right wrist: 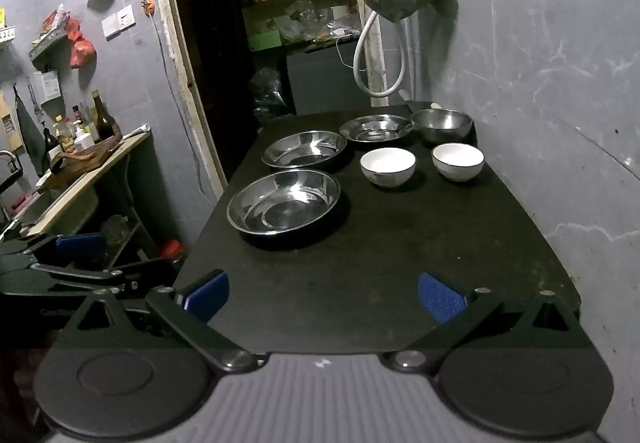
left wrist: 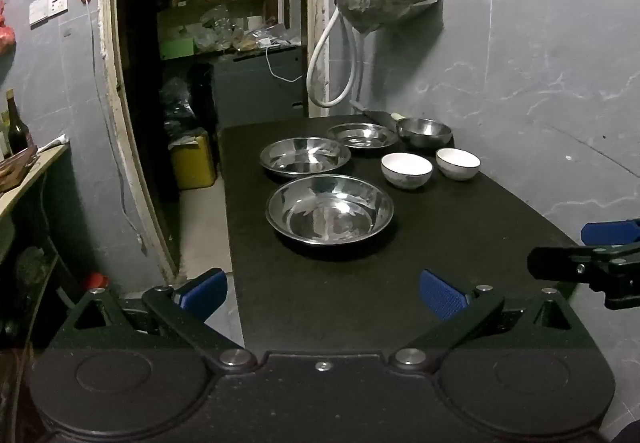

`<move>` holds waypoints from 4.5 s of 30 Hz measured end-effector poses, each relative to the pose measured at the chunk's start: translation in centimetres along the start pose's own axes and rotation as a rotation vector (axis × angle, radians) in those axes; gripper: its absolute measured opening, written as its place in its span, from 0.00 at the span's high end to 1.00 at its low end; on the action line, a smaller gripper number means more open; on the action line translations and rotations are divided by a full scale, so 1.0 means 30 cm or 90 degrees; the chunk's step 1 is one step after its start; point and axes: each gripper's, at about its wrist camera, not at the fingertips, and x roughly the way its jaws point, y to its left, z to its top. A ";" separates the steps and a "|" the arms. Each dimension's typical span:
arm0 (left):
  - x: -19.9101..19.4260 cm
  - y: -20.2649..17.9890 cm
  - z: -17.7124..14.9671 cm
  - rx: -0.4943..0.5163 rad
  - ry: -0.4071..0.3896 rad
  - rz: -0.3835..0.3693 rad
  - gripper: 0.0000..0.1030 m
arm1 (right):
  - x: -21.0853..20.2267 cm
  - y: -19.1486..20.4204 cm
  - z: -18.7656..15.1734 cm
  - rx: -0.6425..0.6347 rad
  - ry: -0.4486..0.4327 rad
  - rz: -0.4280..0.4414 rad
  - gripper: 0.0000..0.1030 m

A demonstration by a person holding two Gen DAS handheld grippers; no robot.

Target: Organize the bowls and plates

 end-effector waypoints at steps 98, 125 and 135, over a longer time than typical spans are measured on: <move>0.113 -0.013 0.021 0.004 0.047 -0.032 0.01 | 0.072 -0.024 0.019 0.019 0.052 -0.024 0.00; 0.492 0.214 0.261 -0.234 0.103 0.133 0.01 | 0.539 -0.095 0.303 -0.012 0.069 0.077 0.00; 0.663 0.296 0.403 -0.206 0.163 0.187 0.01 | 0.784 -0.045 0.485 -0.029 0.108 0.066 0.00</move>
